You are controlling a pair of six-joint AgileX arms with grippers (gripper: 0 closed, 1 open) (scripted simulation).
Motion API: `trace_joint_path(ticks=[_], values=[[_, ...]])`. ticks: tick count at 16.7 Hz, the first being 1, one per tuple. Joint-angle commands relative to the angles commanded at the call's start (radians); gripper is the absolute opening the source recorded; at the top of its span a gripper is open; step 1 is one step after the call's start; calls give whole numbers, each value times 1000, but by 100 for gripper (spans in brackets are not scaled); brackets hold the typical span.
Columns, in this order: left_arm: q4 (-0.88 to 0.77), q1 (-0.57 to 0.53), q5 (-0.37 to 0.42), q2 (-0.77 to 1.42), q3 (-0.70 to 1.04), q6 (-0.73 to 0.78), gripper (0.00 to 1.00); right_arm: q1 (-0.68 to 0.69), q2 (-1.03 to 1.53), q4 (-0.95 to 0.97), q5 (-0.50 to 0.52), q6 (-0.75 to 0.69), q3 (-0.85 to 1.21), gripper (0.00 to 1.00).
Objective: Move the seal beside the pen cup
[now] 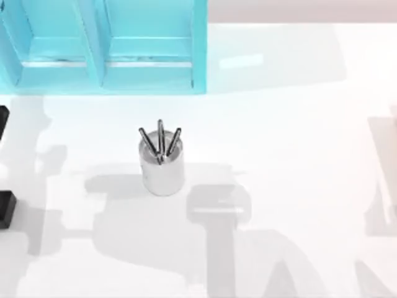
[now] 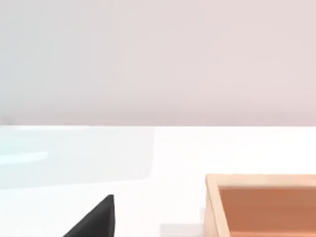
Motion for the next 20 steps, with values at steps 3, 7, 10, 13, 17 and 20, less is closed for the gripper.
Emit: trace_joint_path(ticks=[3, 7, 10, 13, 17, 20], values=[[-8, 1, 0, 11, 9, 1, 100, 0, 0, 0, 0, 0, 0, 100], [10, -3, 0, 12, -10, -1, 100, 0, 0, 0, 0, 0, 0, 100], [111, 0, 0, 36, -89, 0, 100, 0, 0, 0, 0, 0, 0, 100], [271, 2, 0, 73, -197, 3, 100, 0, 0, 0, 0, 0, 0, 100], [385, 5, 0, 107, -288, 6, 100, 0, 0, 0, 0, 0, 0, 100], [387, 5, 0, 107, -290, 6, 100, 0, 0, 0, 0, 0, 0, 100]])
